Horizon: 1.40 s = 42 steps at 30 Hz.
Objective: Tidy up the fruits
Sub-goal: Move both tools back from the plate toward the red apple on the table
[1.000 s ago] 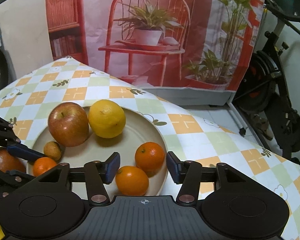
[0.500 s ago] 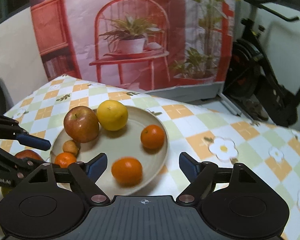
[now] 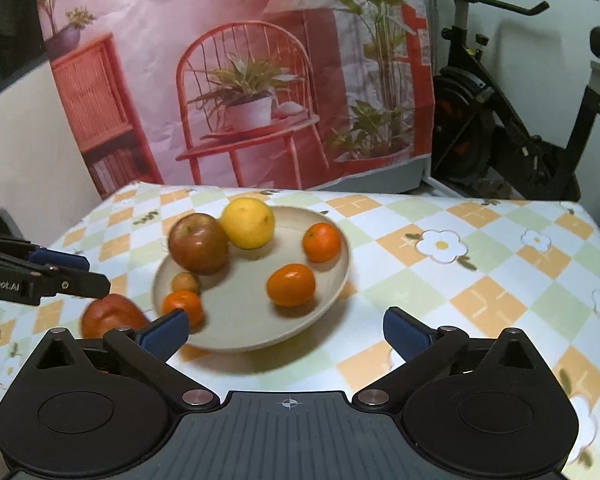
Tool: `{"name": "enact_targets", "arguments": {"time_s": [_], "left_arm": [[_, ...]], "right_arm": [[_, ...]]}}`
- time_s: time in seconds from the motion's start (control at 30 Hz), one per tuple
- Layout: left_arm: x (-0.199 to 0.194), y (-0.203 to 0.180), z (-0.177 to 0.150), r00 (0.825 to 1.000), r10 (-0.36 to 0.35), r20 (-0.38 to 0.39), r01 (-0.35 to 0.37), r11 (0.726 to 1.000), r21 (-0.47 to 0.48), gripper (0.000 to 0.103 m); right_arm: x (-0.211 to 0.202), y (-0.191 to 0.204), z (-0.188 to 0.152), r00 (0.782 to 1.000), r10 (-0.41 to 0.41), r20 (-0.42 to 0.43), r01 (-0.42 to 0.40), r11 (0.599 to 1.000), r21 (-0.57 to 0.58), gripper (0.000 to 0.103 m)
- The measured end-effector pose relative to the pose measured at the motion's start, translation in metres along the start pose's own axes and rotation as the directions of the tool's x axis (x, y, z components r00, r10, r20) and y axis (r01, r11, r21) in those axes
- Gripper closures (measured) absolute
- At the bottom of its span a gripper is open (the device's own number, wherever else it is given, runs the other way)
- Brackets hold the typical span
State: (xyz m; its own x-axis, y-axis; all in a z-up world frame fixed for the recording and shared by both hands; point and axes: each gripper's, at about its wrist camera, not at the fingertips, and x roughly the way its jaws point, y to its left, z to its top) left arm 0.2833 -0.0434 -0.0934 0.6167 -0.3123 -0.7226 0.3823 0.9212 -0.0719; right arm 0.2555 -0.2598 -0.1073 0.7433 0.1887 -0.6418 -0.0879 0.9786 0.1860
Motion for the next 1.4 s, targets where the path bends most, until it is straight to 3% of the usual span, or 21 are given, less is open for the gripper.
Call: {"name": "enact_targets", "arguments": {"time_s": [0.3, 0.8, 0.97, 1.1, 1.23, 1.4], "left_arm": [[-0.029, 0.009, -0.010, 0.996, 0.050, 0.070, -0.046, 0.997, -0.056, 0.030], [-0.045, 0.020, -0.023, 0.993, 0.071, 0.092, -0.065, 0.995, -0.069, 0.029], [-0.042, 0.024, -0.016, 0.996, 0.026, 0.089, -0.022, 0.999, -0.041, 0.034], [-0.024, 0.035, -0.013, 0.999, 0.026, 0.030, -0.024, 0.997, -0.070, 0.051], [-0.006, 0.049, -0.015, 1.000, -0.012, -0.012, 0.010, 0.990, -0.141, 0.055], [0.009, 0.043, -0.017, 0.997, -0.062, -0.045, 0.056, 0.990, -0.129, 0.056]], "right_arm": [[-0.007, 0.009, -0.010, 0.999, 0.034, -0.040, -0.032, 0.998, 0.052, 0.000], [-0.017, 0.040, -0.021, 0.997, 0.051, -0.062, -0.054, 0.997, -0.050, 0.000], [-0.009, 0.048, -0.017, 0.994, 0.069, -0.080, -0.074, 0.995, -0.060, 0.000], [-0.001, 0.056, -0.014, 0.991, 0.082, -0.103, -0.091, 0.991, -0.094, 0.000], [0.003, 0.058, -0.015, 0.988, 0.076, -0.136, -0.089, 0.991, -0.098, 0.000], [0.002, 0.048, -0.018, 0.990, 0.029, -0.140, -0.042, 0.995, -0.090, 0.000]]}}
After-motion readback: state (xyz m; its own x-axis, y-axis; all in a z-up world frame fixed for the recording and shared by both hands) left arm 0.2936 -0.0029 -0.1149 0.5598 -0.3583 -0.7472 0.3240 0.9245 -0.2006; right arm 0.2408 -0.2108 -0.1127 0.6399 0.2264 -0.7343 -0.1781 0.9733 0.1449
